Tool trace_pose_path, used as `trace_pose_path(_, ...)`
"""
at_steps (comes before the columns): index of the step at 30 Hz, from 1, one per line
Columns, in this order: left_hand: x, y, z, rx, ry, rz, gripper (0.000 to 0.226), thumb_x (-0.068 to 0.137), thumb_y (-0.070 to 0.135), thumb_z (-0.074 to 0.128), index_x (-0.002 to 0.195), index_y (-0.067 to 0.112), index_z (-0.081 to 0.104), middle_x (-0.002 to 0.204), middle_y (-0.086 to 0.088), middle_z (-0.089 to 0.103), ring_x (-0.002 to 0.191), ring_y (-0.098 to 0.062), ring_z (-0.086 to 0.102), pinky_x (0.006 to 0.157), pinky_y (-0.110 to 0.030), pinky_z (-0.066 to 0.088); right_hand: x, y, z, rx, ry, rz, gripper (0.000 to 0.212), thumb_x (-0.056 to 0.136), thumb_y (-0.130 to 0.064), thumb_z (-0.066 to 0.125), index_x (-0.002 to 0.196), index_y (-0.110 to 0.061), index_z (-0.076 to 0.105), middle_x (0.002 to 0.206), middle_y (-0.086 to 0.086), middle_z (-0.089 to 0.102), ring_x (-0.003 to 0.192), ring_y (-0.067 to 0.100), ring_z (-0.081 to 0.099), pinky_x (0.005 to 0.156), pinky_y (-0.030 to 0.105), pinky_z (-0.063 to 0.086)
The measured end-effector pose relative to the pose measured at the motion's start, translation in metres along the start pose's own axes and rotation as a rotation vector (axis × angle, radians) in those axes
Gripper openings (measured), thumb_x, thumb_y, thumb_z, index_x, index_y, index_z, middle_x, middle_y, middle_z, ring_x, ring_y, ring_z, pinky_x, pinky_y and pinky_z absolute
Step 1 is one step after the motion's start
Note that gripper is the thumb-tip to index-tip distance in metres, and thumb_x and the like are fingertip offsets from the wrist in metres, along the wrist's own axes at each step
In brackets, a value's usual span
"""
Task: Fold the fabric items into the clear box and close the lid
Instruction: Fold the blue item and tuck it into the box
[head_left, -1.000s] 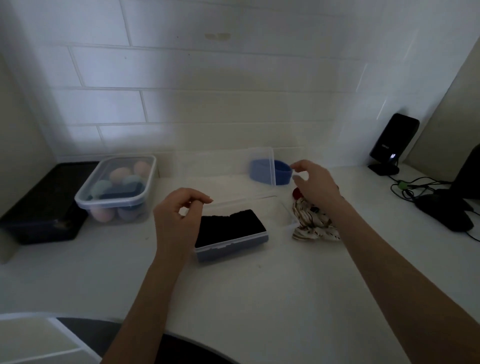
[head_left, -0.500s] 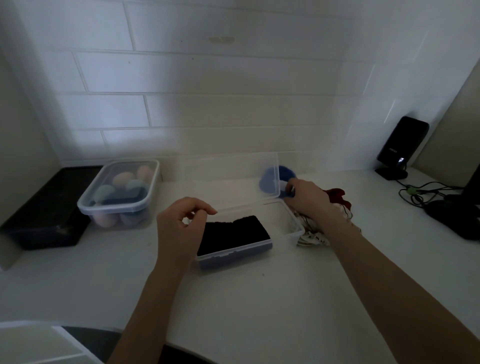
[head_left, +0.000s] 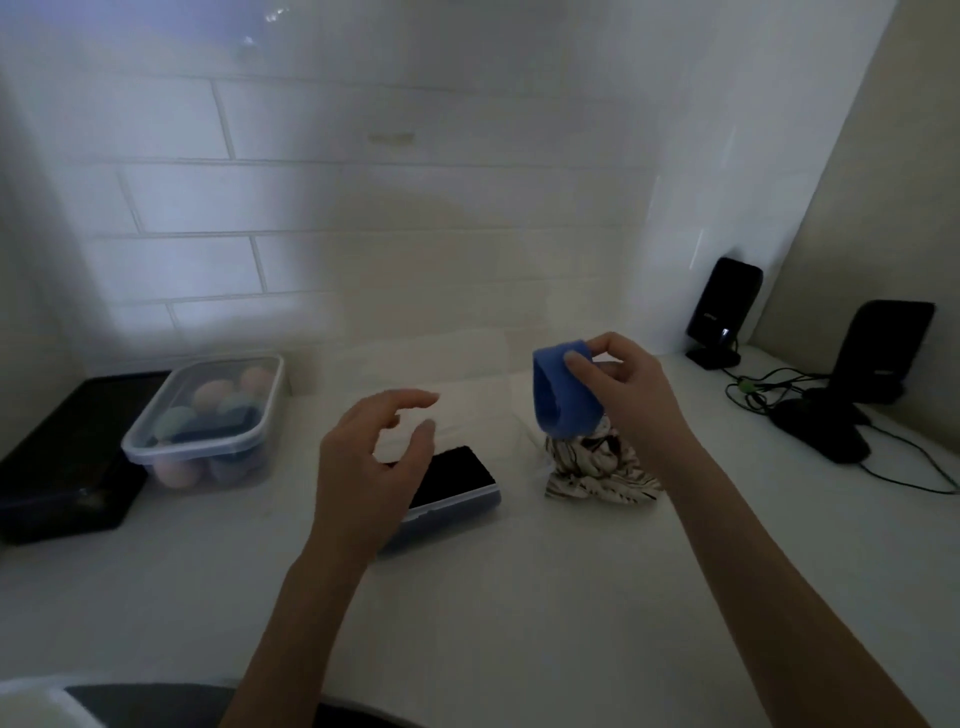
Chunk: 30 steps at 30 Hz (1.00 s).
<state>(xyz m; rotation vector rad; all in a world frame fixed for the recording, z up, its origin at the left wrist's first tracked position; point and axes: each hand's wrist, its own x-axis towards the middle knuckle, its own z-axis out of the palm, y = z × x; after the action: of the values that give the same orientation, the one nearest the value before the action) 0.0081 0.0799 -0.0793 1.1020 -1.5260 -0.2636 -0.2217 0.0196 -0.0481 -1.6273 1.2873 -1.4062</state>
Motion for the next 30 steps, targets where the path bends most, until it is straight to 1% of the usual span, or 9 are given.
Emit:
trace_pose_path(5, 0.004, 0.033, 0.038, -0.074, -0.351, -0.005, 0.075, 0.071, 0.056, 0.062, 0.138, 0.034, 0.033, 0.132, 0.028, 0.039, 0.120, 0.008, 0.040, 0.098, -0.006, 0.033, -0.022, -0.021, -0.009, 0.244, -0.259, 0.077, 0.022, 0.080, -0.032, 0.063, 0.093, -0.015, 0.062, 0.077, 0.007, 0.074, 0.069, 0.021, 0.070, 0.062, 0.032, 0.055)
trace_pose_path(7, 0.006, 0.041, 0.054, -0.169, -0.459, -0.071, 0.088, 0.071, 0.048, 0.071, 0.142, 0.032, 0.022, 0.132, 0.027, 0.034, 0.114, 0.016, 0.039, 0.092, 0.000, 0.033, -0.027, -0.025, -0.010, 0.358, -0.337, 0.104, 0.024, 0.083, -0.022, 0.060, 0.105, -0.012, 0.064, 0.084, 0.008, 0.074, 0.075, 0.022, 0.071, 0.064, 0.031, 0.059)
trace_pose_path(9, 0.006, 0.043, 0.069, -0.274, -0.460, -0.124, 0.080, 0.072, 0.034, 0.075, 0.136, 0.033, 0.028, 0.122, 0.028, 0.043, 0.105, 0.018, 0.046, 0.084, -0.002, 0.041, -0.031, -0.026, -0.013, 0.436, -0.378, 0.121, 0.029, 0.089, -0.009, 0.055, 0.118, -0.007, 0.060, 0.094, 0.009, 0.074, 0.084, 0.022, 0.072, 0.068, 0.030, 0.060)
trace_pose_path(13, 0.001, 0.038, 0.094, -0.457, -0.307, -0.223, 0.047, 0.077, 0.034, 0.071, 0.115, 0.034, 0.045, 0.113, 0.010, 0.061, 0.102, -0.007, 0.062, 0.081, -0.024, 0.055, -0.035, -0.017, -0.022, 0.421, -0.406, 0.101, 0.043, 0.087, 0.005, 0.054, 0.127, -0.013, 0.055, 0.114, 0.006, 0.070, 0.102, 0.021, 0.068, 0.086, 0.032, 0.057)
trace_pose_path(17, -0.004, 0.036, 0.105, -0.476, -0.302, -0.261, 0.016, 0.085, 0.022, 0.063, 0.099, 0.027, 0.056, 0.099, -0.001, 0.067, 0.086, -0.014, 0.068, 0.069, -0.020, 0.056, -0.036, -0.006, -0.029, 0.368, -0.321, 0.049, 0.054, 0.084, 0.007, 0.059, 0.128, -0.024, 0.054, 0.122, 0.003, 0.067, 0.109, 0.022, 0.066, 0.090, 0.034, 0.055)
trace_pose_path(20, -0.005, 0.033, 0.106, -0.466, -0.300, -0.273, 0.016, 0.086, 0.020, 0.062, 0.095, 0.034, 0.057, 0.097, 0.001, 0.068, 0.088, -0.015, 0.068, 0.073, -0.024, 0.057, -0.036, -0.001, -0.029, 0.210, -0.238, 0.006, 0.048, 0.083, 0.000, 0.065, 0.118, -0.033, 0.060, 0.103, 0.009, 0.070, 0.095, 0.026, 0.066, 0.086, 0.037, 0.057)
trace_pose_path(23, -0.006, 0.032, 0.103, -0.499, -0.294, -0.271, 0.017, 0.088, 0.020, 0.059, 0.098, 0.033, 0.058, 0.101, -0.003, 0.068, 0.090, -0.015, 0.067, 0.076, -0.027, 0.057, -0.035, 0.004, -0.027, 0.180, -0.153, 0.079, 0.037, 0.082, -0.010, 0.070, 0.113, -0.027, 0.059, 0.088, 0.009, 0.063, 0.082, 0.022, 0.061, 0.076, 0.033, 0.053)
trace_pose_path(26, -0.009, 0.031, 0.101, -0.514, -0.315, -0.260, 0.016, 0.090, 0.018, 0.056, 0.101, 0.029, 0.059, 0.101, -0.007, 0.068, 0.090, -0.020, 0.067, 0.075, -0.030, 0.058, -0.037, 0.009, -0.027, 0.101, -0.268, 0.182, 0.036, 0.084, -0.026, 0.068, 0.118, -0.024, 0.058, 0.102, 0.008, 0.068, 0.091, 0.027, 0.066, 0.079, 0.037, 0.055)
trace_pose_path(30, -0.012, 0.030, 0.100, -0.567, -0.356, -0.286, 0.022, 0.092, 0.013, 0.053, 0.107, 0.028, 0.057, 0.105, -0.005, 0.067, 0.091, -0.019, 0.067, 0.075, -0.026, 0.057, -0.041, 0.012, -0.024, 0.129, -0.337, 0.198, 0.029, 0.088, -0.021, 0.064, 0.116, -0.022, 0.062, 0.112, 0.019, 0.066, 0.101, 0.042, 0.062, 0.090, 0.050, 0.051)
